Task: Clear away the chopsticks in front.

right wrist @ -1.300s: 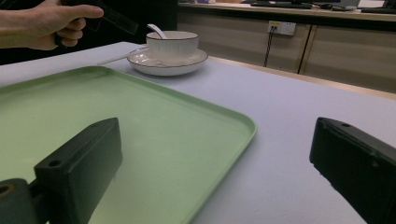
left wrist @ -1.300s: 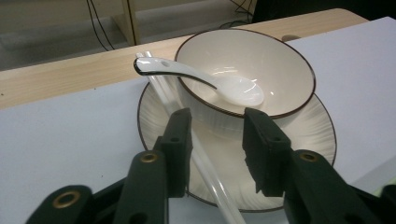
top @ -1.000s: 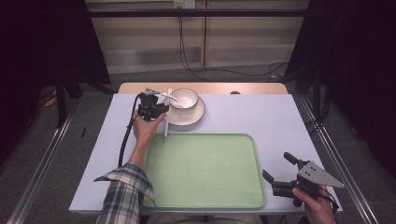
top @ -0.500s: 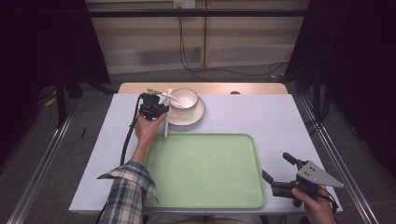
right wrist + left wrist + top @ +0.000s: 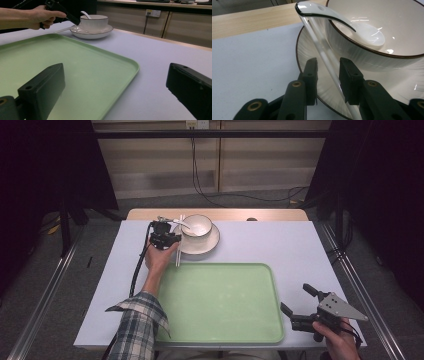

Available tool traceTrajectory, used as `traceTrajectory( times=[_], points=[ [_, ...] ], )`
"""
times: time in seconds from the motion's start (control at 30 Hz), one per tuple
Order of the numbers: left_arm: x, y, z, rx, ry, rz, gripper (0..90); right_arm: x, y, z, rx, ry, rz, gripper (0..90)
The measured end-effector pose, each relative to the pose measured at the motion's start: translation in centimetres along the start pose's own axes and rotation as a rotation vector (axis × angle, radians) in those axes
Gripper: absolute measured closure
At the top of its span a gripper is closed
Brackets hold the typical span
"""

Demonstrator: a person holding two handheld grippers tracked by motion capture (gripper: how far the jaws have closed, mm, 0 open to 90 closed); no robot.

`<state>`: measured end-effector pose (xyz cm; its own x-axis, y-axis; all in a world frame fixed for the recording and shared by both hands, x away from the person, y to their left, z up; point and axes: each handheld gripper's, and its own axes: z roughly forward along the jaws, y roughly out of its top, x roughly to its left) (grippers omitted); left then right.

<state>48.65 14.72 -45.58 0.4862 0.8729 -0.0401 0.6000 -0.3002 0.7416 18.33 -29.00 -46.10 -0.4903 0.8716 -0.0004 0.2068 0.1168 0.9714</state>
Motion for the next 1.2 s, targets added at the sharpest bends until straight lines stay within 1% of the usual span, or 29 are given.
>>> traceTrajectory(
  times=[0.03,0.07,0.1,0.13,0.17,0.23,0.27,0.3,0.37,0.4,0.43,0.5,0.53,0.57,0.6,0.63,0.67,0.7,0.73,0.77,0.8,0.87,0.9,0.97,1.0,1.07,1.17,1.2],
  points=[
    [-0.1,0.0,0.1,-0.010,0.005,-0.016,68.3,0.0,0.0,0.0,0.001,0.002,0.002,1.7],
    [0.1,0.0,0.1,0.003,0.001,-0.003,68.7,0.0,0.0,0.0,0.001,0.002,0.002,1.7],
    [0.1,0.0,0.3,0.000,0.007,-0.018,69.2,0.0,0.0,0.0,0.000,0.002,0.002,1.7],
    [0.2,0.1,0.2,0.014,0.013,-0.003,70.6,0.0,0.0,0.0,0.001,0.003,0.002,1.7],
    [0.1,0.2,0.4,0.009,0.011,-0.024,71.6,0.0,0.0,0.0,0.003,0.000,0.001,1.7],
    [0.3,0.3,0.4,0.024,0.016,-0.014,72.4,0.0,0.0,0.0,0.002,0.000,0.001,1.7],
    [0.1,0.2,0.6,0.011,0.016,-0.032,73.3,0.0,0.0,0.0,0.003,-0.001,0.002,1.7],
    [0.1,0.3,0.7,0.024,0.019,-0.018,73.5,0.0,0.0,0.0,0.003,-0.001,0.002,1.7],
    [0.1,0.5,0.9,0.035,0.026,-0.021,74.6,0.0,0.0,0.0,0.004,-0.004,0.001,1.7],
    [0.0,0.6,1.0,0.022,0.027,-0.035,74.6,0.0,0.0,0.0,0.005,-0.004,0.001,1.7],
    [-0.1,0.6,1.1,0.019,0.029,-0.040,74.5,0.0,0.0,0.0,0.005,-0.004,0.002,1.7],
    [-0.1,0.7,1.4,0.036,0.035,-0.036,74.8,0.0,0.0,0.0,0.002,0.000,0.002,1.7],
    [-0.1,0.7,1.5,0.033,0.039,-0.037,75.0,0.0,0.0,0.0,0.002,-0.002,0.002,1.7],
    [0.0,0.8,1.5,0.054,0.044,-0.014,75.1,0.0,0.0,0.0,0.001,-0.001,0.002,1.7],
    [-0.2,0.8,1.7,0.043,0.042,-0.035,76.1,0.0,0.0,-0.1,0.004,-0.004,0.003,1.7],
    [-0.1,0.9,1.8,0.058,0.046,-0.020,76.5,0.0,0.0,-0.1,0.004,-0.003,0.003,1.7],
    [-0.1,0.9,1.9,0.049,0.052,-0.033,76.5,0.0,0.0,-0.1,0.004,-0.001,0.004,1.7],
    [-0.1,0.9,2.0,0.051,0.056,-0.035,76.5,0.0,0.0,-0.1,0.004,-0.001,0.004,1.7],
    [-0.1,1.0,2.0,0.057,0.053,-0.031,76.6,0.0,0.0,-0.1,0.004,-0.001,0.004,1.7],
    [-0.1,1.0,2.1,0.052,0.060,-0.032,76.6,0.0,0.0,-0.1,0.004,-0.002,0.004,1.7],
    [-0.1,1.2,2.2,0.060,0.066,-0.017,76.8,0.0,0.0,-0.1,0.003,0.000,0.004,1.7],
    [-0.3,1.3,2.5,0.052,0.076,-0.046,76.9,-0.1,0.0,-0.1,0.005,0.003,0.004,1.7],
    [-0.2,1.3,2.5,0.054,0.075,-0.049,77.2,-0.1,0.0,-0.1,0.005,0.003,0.004,1.7],
    [-0.2,1.4,2.7,0.055,0.074,-0.040,77.8,-0.1,0.0,-0.1,0.004,0.002,0.004,1.7],
    [-0.2,1.5,2.6,0.074,0.079,-0.022,78.0,-0.1,0.0,-0.1,0.005,0.004,0.004,1.7],
    [-0.2,1.5,2.6,0.069,0.083,-0.054,78.6,-0.1,0.0,-0.1,0.004,0.004,0.002,1.7],
    [-0.4,1.6,2.7,0.078,0.095,-0.060,80.0,-0.1,0.0,-0.1,0.005,0.005,0.003,1.7],
    [-0.3,1.6,2.6,0.081,0.095,-0.056,80.7,-0.1,0.0,-0.1,0.003,0.001,0.001,1.7]
  ],
)
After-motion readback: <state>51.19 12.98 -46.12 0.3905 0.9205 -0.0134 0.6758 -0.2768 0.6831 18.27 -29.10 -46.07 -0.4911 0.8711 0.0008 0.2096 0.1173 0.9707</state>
